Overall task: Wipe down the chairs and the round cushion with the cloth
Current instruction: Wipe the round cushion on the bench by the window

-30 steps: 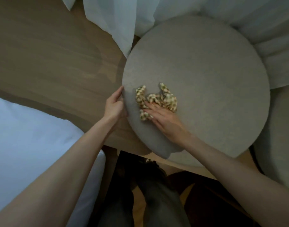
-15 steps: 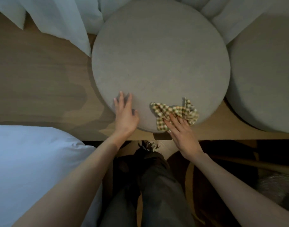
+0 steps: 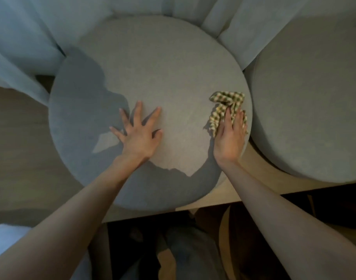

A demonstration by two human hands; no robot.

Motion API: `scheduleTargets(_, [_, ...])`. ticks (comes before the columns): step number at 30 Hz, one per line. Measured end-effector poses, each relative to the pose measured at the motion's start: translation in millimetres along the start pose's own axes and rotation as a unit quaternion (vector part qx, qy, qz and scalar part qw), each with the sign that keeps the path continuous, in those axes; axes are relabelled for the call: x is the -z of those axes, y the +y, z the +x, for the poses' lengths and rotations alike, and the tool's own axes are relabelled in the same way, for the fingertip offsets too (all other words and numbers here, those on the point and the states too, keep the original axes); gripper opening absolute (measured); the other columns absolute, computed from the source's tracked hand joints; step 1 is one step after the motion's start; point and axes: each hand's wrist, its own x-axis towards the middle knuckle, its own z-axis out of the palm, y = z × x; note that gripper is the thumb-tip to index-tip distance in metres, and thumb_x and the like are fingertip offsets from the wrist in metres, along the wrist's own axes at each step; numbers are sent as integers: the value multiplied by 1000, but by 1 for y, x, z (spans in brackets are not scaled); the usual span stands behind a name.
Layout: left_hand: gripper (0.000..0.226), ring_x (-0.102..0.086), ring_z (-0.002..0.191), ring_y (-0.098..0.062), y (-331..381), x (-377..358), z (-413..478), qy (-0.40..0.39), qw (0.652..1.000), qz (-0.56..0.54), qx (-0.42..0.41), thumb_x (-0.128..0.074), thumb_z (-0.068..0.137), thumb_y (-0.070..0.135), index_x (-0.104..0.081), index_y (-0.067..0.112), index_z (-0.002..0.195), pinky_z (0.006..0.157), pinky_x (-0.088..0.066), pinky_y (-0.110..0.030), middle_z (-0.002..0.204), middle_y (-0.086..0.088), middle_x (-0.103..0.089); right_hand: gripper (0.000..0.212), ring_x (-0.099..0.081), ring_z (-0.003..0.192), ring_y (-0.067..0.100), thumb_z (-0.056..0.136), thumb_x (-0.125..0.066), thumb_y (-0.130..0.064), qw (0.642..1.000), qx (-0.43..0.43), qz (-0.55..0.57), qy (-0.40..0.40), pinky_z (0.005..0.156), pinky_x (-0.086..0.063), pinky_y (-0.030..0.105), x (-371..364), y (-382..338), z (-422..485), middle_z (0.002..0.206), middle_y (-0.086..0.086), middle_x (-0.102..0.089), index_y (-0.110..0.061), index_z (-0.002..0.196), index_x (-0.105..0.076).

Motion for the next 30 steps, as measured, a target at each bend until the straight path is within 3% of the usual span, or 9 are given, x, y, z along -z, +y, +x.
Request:
scheduleTargets(5, [71,10,144,-36,16,29,58,4,999,31,-15,-54,82,65,-19,54,143,102,4,-75,160,11,1,45,-15,145,31,102,-35,-17,1000,3,2,-9,118,-6,35,0,-9,73,156,19,-19,-8,147,-33])
scheduleTargets(9, [75,-15,139,-36,14,35,59,62,996,66,-24,-59,70,73,-33,55,138,105,-15,-69,157,9,-20,45,-17,144,33,102,-33,-14,1000,16,-4,-6,116,-10,35,-6,-31,125,155,21,-19,-5,147,-32])
scheduleTargets(17, [77,-6,139,-28,-1,36,63,33,993,96,-52,-43,73,79,-16,57,141,105,-11,-70,158,15,-7,43,-23,143,31,104,-32,-18,996,81,22,-27,116,-13,27,-14,-73,174,155,19,-21,-8,146,-35])
scheduleTargets(21, [74,-14,140,-27,-11,50,65,19,991,99,-92,-51,77,71,-20,56,142,106,-18,-58,158,19,-8,43,-21,144,29,104,-30,-20,991,117,38,-49,115,-10,22,-21,-113,196,155,17,-22,-8,146,-36])
scheduleTargets(23, [67,-22,138,-23,-23,62,66,30,988,67,-139,-60,81,56,-31,50,141,101,-24,-46,156,18,-17,43,-22,143,29,104,-30,-20,987,144,37,-60,114,-10,20,-26,-134,205,155,18,-23,-7,145,-36])
scheduleTargets(25, [60,-31,136,-23,-42,77,67,62,986,11,-154,-66,84,35,-43,39,139,98,-27,-44,153,12,-29,43,-22,143,29,105,-29,-21,984,161,22,-75,113,-10,18,-33,-154,210,156,18,-21,-9,146,-35])
scheduleTargets(27, [60,-29,138,-28,-66,88,63,124,987,7,-103,-68,84,27,-46,32,139,104,-26,-51,153,2,-31,44,-21,144,28,105,-28,-20,979,183,11,-86,114,-9,19,-39,-176,211,156,17,-20,-9,147,-33])
scheduleTargets(30, [72,-18,140,-34,-103,97,51,156,987,-28,41,-74,77,37,-42,35,141,109,-22,-55,156,-3,-23,45,-16,146,24,105,-27,-16,965,242,12,-105,118,-8,23,-49,-212,202,157,16,-17,-6,149,-26])
